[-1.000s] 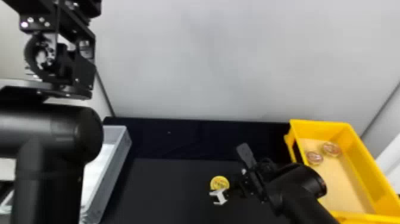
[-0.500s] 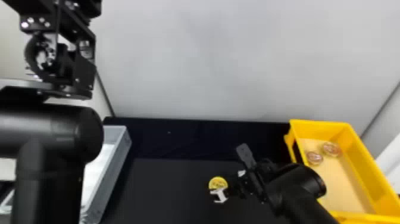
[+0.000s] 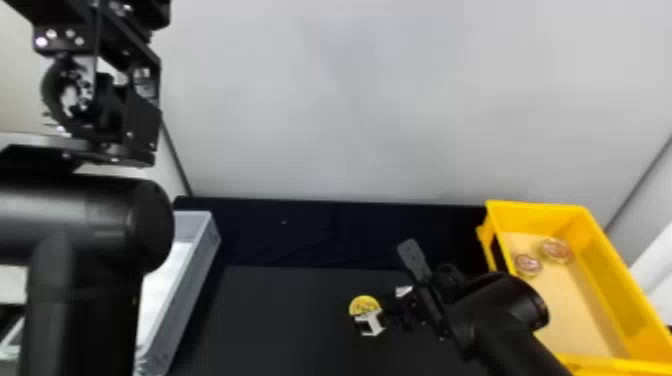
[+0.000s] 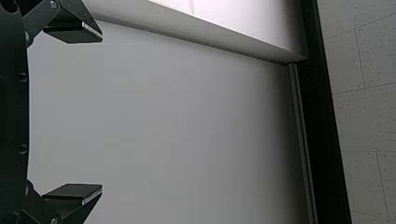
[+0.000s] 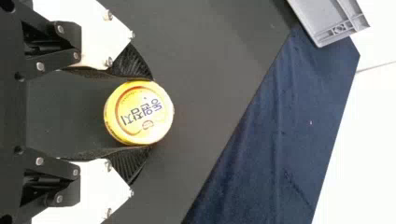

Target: Pick up the round yellow can and place it in the yellow rectangular box

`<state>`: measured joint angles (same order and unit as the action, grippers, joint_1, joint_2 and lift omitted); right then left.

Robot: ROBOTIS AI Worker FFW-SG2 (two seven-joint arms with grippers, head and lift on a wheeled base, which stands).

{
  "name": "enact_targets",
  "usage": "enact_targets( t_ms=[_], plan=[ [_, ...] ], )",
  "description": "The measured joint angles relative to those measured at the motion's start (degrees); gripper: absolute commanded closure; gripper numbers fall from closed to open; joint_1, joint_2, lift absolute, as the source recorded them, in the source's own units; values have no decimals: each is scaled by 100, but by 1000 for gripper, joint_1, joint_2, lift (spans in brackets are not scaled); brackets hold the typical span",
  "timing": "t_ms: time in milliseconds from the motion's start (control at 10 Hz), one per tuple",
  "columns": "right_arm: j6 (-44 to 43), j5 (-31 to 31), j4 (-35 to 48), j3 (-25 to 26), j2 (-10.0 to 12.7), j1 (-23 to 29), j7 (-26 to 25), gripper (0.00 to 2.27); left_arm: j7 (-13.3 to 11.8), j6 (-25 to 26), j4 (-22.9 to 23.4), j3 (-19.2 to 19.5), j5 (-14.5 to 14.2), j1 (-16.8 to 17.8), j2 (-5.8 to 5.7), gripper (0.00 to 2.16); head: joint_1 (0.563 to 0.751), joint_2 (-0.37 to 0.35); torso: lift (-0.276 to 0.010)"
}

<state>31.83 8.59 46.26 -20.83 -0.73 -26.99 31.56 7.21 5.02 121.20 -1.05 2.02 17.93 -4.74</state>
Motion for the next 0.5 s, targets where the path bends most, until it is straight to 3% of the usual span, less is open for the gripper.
enact_targets(
  t_ms=[300, 500],
  plan=[
    [65, -5, 132, 21, -15, 30, 66, 592, 4, 8, 11, 9, 0, -3, 0, 140, 663, 54, -5],
    [545, 8, 919, 108, -134, 235, 128, 592, 1, 31, 51, 52, 0, -41, 0, 140, 663, 54, -5]
  ],
)
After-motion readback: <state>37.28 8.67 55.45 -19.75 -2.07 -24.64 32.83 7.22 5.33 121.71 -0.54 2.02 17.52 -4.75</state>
